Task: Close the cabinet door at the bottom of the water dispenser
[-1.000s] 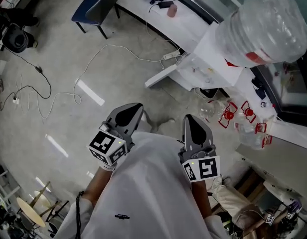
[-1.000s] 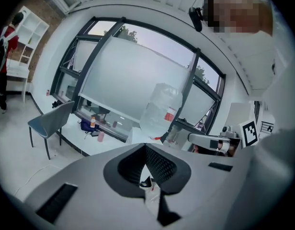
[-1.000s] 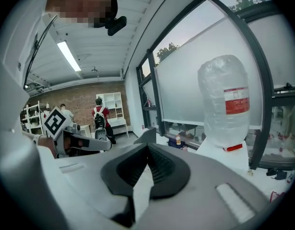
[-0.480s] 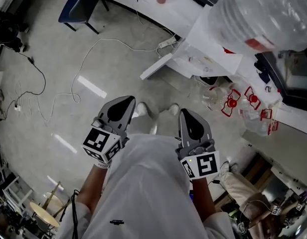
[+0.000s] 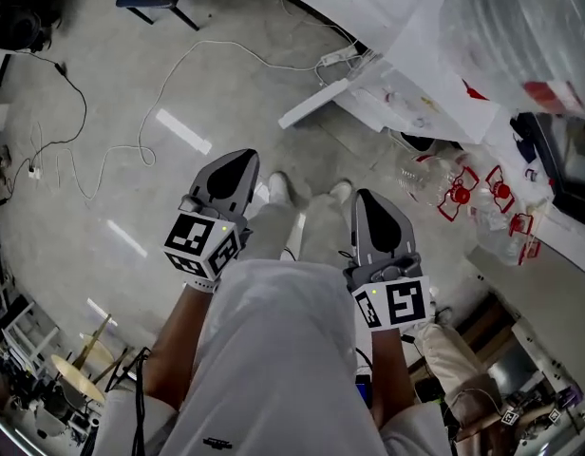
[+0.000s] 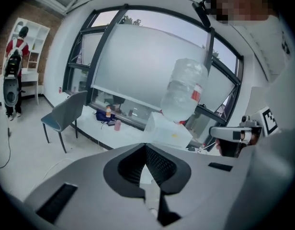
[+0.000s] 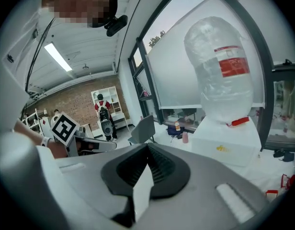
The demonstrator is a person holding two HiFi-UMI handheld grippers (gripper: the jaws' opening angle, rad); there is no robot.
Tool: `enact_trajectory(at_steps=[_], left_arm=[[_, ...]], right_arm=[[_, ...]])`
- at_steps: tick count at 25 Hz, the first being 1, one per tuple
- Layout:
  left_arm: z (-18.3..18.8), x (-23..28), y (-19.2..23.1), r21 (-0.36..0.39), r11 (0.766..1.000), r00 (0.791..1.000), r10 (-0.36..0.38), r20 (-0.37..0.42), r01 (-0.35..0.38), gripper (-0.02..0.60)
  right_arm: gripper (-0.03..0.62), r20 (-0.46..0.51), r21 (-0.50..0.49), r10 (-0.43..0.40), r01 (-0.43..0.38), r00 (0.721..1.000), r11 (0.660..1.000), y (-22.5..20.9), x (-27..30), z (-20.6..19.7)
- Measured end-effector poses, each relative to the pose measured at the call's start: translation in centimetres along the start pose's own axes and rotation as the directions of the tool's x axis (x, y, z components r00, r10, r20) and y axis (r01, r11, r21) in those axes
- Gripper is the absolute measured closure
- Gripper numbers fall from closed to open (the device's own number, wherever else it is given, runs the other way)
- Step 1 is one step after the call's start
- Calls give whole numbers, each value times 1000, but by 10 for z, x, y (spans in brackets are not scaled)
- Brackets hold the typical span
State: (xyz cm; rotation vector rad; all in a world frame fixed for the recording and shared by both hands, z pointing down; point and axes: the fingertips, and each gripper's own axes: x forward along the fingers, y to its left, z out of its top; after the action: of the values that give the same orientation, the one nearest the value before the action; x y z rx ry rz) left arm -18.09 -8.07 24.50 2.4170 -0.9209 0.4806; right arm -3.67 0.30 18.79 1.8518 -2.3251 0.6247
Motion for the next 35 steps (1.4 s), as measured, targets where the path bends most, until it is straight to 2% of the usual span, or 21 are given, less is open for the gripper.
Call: enact_trajectory(at_steps=[5,12,16,26,35], left_arm=[[-52,26,26,10,1000,993,21,-114,-20,575],[-84,59,38,-44,999,991,4,-136,-10,575],[-103,82,49,-44,999,988,-19,-156,12,575],[-167,126,71,-66,998,974,-19,-225,4,575],[-221,177,96,-20,1000,953,-2,-304,-4,574]], right_arm=[[583,-39,8,9,-8,999,1000,-9,23,-20],[583,-92,22,38,-36,995,999,-29,58,-53],[583,-129,36,56,-52,990,998,-36,80,-82],[583,-194,71,107,-94,975,993,-48,111,-147],[585,-239,63,117,-105,964,993,-70,135,-192]])
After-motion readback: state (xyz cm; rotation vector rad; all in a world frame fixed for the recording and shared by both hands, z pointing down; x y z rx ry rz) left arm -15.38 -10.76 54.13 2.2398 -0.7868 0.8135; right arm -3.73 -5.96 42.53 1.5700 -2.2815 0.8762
